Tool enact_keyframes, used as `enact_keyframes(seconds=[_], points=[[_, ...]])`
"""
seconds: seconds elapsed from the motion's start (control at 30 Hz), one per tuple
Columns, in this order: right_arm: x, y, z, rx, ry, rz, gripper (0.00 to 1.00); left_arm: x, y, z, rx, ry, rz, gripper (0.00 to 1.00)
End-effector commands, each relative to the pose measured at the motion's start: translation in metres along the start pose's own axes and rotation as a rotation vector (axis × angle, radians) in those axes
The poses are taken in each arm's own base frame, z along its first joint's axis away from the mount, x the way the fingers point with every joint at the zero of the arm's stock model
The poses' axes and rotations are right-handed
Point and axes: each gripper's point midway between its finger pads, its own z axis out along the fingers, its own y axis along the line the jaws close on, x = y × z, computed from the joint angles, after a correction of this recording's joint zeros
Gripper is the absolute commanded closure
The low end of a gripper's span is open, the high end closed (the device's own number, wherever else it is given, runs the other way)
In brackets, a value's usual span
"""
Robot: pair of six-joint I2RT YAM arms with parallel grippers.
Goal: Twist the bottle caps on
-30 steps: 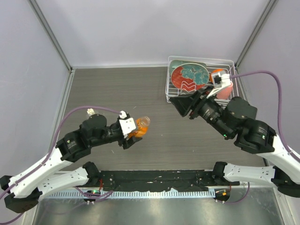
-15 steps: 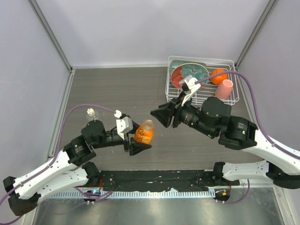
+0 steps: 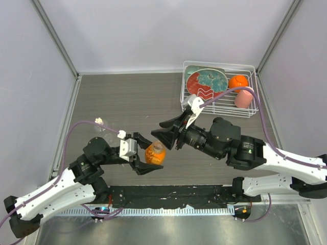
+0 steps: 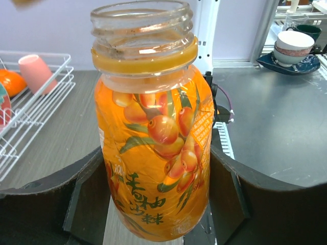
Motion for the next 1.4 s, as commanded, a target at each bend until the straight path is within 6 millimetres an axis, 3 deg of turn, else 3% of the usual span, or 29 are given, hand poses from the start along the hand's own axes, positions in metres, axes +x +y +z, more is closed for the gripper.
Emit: enact_keyframes(seconds=[0.0,0.3,0.47,0.8,1.37], points=[[-0.017,0.011,0.004,-0.021,-0.100,-0.017,0.76,-0.030,-0.005,-0.003,0.040,-0.110,0.128,0.63],[-0.018,0.034,0.003,-0.086,-0.150,-0.001,0.76,-0.019,-0.006,-0.005,0.046,-0.103,0.126,0.64],[-0.006,0.042,0.010,-0.095,-0.121,-0.017,0.76,-0.016,-0.002,-0.006,0.026,-0.105,0.104,0.64],[0.004,0.044,0.007,-0.102,-0.116,-0.058,0.76,-0.025,0.007,-0.007,-0.035,-0.131,0.046,0.68],[0.024,0.056,0.009,-0.118,-0.072,-0.174,0.73,-0.023,0.019,-0.011,-0.100,-0.134,-0.006,0.70]])
